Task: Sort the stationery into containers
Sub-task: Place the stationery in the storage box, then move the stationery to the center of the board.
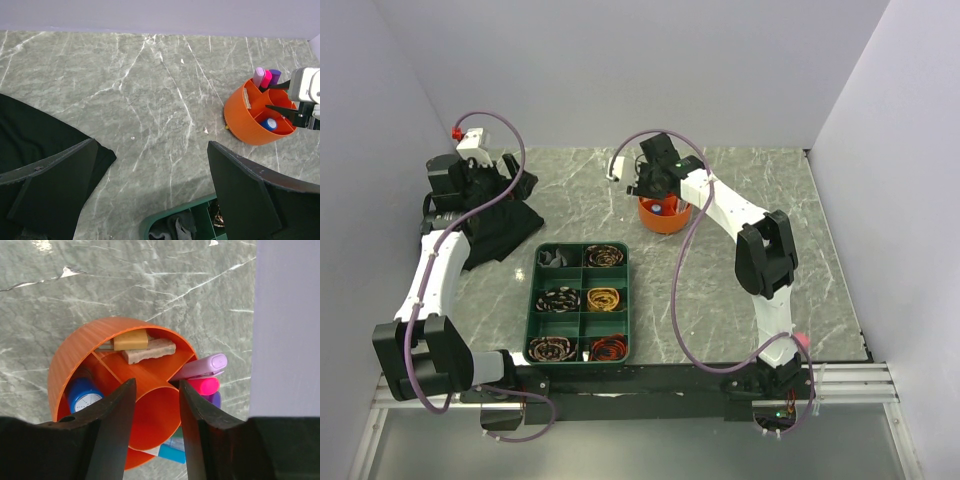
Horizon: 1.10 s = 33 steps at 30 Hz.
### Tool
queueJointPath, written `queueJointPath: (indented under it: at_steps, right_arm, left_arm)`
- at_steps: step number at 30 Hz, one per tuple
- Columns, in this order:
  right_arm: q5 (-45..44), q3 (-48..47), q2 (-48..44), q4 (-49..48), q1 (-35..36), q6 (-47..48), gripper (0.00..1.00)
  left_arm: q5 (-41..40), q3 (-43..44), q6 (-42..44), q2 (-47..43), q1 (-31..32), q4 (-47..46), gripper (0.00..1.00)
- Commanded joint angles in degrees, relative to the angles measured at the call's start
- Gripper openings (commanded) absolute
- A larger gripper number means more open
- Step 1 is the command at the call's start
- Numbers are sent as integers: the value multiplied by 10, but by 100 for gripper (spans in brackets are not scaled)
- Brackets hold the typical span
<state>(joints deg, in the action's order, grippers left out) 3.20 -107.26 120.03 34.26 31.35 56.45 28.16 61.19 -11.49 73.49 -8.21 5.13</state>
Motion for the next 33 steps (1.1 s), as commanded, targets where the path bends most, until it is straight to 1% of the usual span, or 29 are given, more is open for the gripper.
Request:
queueJointPath:
  at_steps: [1, 6, 9, 10, 11, 12, 13, 14, 15, 16, 17, 18, 19, 20, 21, 22, 23, 24, 25, 26, 27, 28, 29, 30, 31, 32, 33]
  right_arm:
    - [-27, -6, -11, -24, -1, -9, 48]
    - [-31, 6, -32, -33, -2, -16, 48]
    - [-50, 4, -60, -32, -4, -42, 48]
    - [-36, 6, -72, -22, -8, -65, 48]
    - [-20, 10, -103, -15, -16, -75, 48]
    - [-3, 30, -122, -3, -21, -81, 48]
    - [53, 45, -143, 35, -28, -66, 48]
    - [84, 63, -193, 57, -37, -44, 48]
    - [116, 120, -223, 75, -58, -18, 48]
    - [140, 153, -253, 106, -73, 42, 49]
    - [172, 185, -309, 124, -88, 77, 49]
    - [177, 240, -334, 141, -115, 109, 49]
    - [175, 264, -356, 193, -128, 173, 49]
    - [171, 286, -390, 221, -139, 206, 49]
    - [168, 328, -408, 246, -155, 236, 49]
    - [162, 350, -425, 288, -183, 294, 50]
    - [156, 374, -458, 304, -199, 323, 51]
    - [138, 423, -476, 319, -214, 388, 52]
    - [129, 450, -495, 337, -243, 417, 54]
    - [121, 476, -534, 339, -255, 441, 56]
    - [104, 526, -552, 339, -266, 462, 57]
    - [99, 549, -571, 338, -277, 500, 57]
    - [95, 571, -602, 339, -296, 518, 59]
    - [91, 607, -617, 339, -306, 538, 59]
    - [89, 623, -628, 345, -310, 573, 59]
    - [88, 637, -645, 348, -336, 586, 59]
    - [88, 653, -649, 353, -342, 595, 59]
  left_arm:
    - [1, 5, -4, 1, -2, -24, 99]
    - [3, 2, -8, 1, -2, -30, 99]
    - [8, 6, -5, -2, -1, -29, 99]
    - [8, 9, -1, -3, -1, -28, 99]
    - [8, 12, 2, -4, -1, -25, 99]
    - [0, 14, 11, -3, 1, -16, 99]
    - [1, 17, 17, -2, 5, -13, 99]
    - [6, 16, 24, 0, 6, -9, 99]
    - [9, 17, 42, 1, 10, 7, 99]
    - [8, 20, 50, 5, 17, 15, 99]
    - [8, 22, 57, 6, 21, 24, 100]
    - [9, 22, 68, 8, 23, 33, 99]
    - [12, 22, 73, 10, 32, 43, 99]
    - [12, 23, 81, 10, 38, 47, 99]
    - [9, 22, 94, 10, 45, 51, 99]
    - [6, 21, 100, 10, 60, 53, 99]
    - [7, 19, 105, 9, 67, 53, 99]
    - [8, 17, 109, 9, 74, 52, 99]
    - [9, 16, 109, 10, 79, 50, 99]
    - [8, 15, 109, 12, 97, 47, 99]
    - [8, 14, 128, 13, 104, 45, 100]
    - [9, 15, 129, 18, 117, 44, 99]
    - [15, 18, 129, 21, 122, 43, 99]
    - [16, 21, 127, 25, 128, 44, 99]
    - [18, 31, 125, 36, 142, 45, 99]
    - [14, 39, 126, 42, 150, 52, 99]
    - [13, 49, 129, 50, 158, 71, 99]
